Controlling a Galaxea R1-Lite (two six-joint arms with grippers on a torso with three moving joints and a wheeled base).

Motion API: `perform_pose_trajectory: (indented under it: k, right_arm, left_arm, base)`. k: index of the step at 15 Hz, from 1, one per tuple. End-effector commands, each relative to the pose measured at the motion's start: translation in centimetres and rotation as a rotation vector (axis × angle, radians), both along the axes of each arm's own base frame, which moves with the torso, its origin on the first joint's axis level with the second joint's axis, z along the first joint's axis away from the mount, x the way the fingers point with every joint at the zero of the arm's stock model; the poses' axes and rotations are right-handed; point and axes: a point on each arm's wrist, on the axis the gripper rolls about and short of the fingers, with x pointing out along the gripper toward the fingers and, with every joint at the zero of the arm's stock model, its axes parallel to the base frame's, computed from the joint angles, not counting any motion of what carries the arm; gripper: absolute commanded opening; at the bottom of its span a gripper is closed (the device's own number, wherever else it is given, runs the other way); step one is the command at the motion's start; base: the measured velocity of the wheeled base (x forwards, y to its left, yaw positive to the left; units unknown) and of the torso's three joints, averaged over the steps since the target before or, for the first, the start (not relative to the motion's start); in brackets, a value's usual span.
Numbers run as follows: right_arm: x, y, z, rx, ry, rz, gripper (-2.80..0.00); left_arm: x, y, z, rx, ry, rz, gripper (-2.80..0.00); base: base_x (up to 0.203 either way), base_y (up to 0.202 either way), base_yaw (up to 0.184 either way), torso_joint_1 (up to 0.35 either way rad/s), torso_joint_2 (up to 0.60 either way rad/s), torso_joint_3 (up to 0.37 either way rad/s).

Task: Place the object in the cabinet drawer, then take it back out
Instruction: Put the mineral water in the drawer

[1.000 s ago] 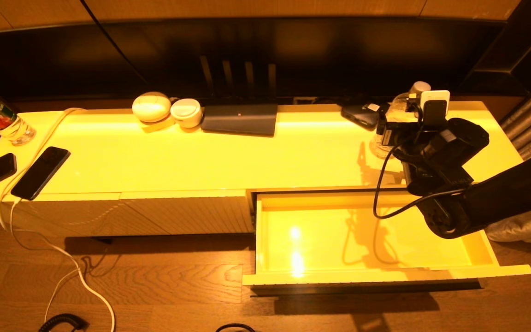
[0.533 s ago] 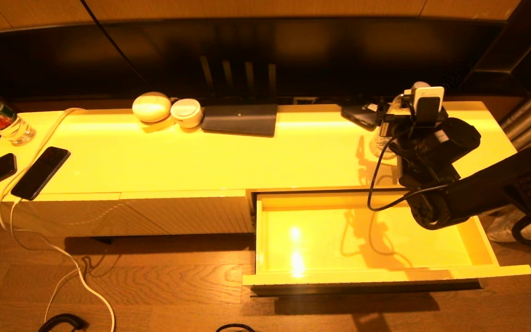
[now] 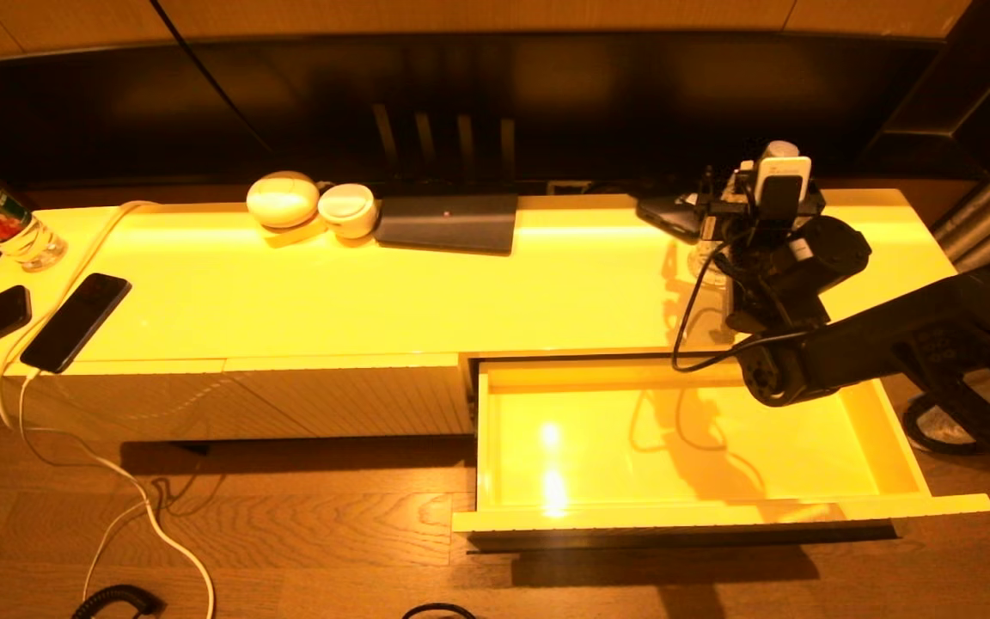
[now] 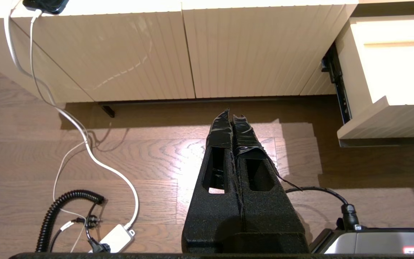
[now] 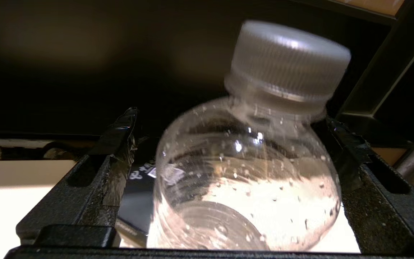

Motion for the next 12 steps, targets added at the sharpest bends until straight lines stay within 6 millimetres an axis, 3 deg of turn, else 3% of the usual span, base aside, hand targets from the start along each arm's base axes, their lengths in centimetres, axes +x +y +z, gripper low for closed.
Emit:
perform_pose_trajectory:
  k: [1,3,4,12]
  right_arm:
    - [0.67,-0.22,-0.74,-0.003,0.000,-0.013,0.00]
    - [0.85,-0.40,-0.75,-0.006,-0.003,-0.023,0.00]
    - [0.85,-0.40,-0.75,-0.010,-0.002,-0.026,-2.80]
    - [-0.03,-0.13,-0.28,-0.013,0.011,-0.015,-2.80]
  left_arm:
    - [0.02,0.00,-0.08,0.000,0.002,-0.001,-2.80]
    - [0.02,0.00,-0.08,0.000,0.002,0.001,-2.80]
    - [0.01,0.00,-0.04,0.000,0.001,0.001,-2.80]
    - [0.01,0.00,-0.04,0.000,0.001,0.000,-2.80]
  base:
    - [0.000,0.000,0.000,0.000,0.00,0.000]
    - [0.000,0.000,0.000,0.000,0.00,0.000]
    - [0.000,0.000,0.000,0.000,0.00,0.000]
    - [0.000,0.000,0.000,0.000,0.00,0.000]
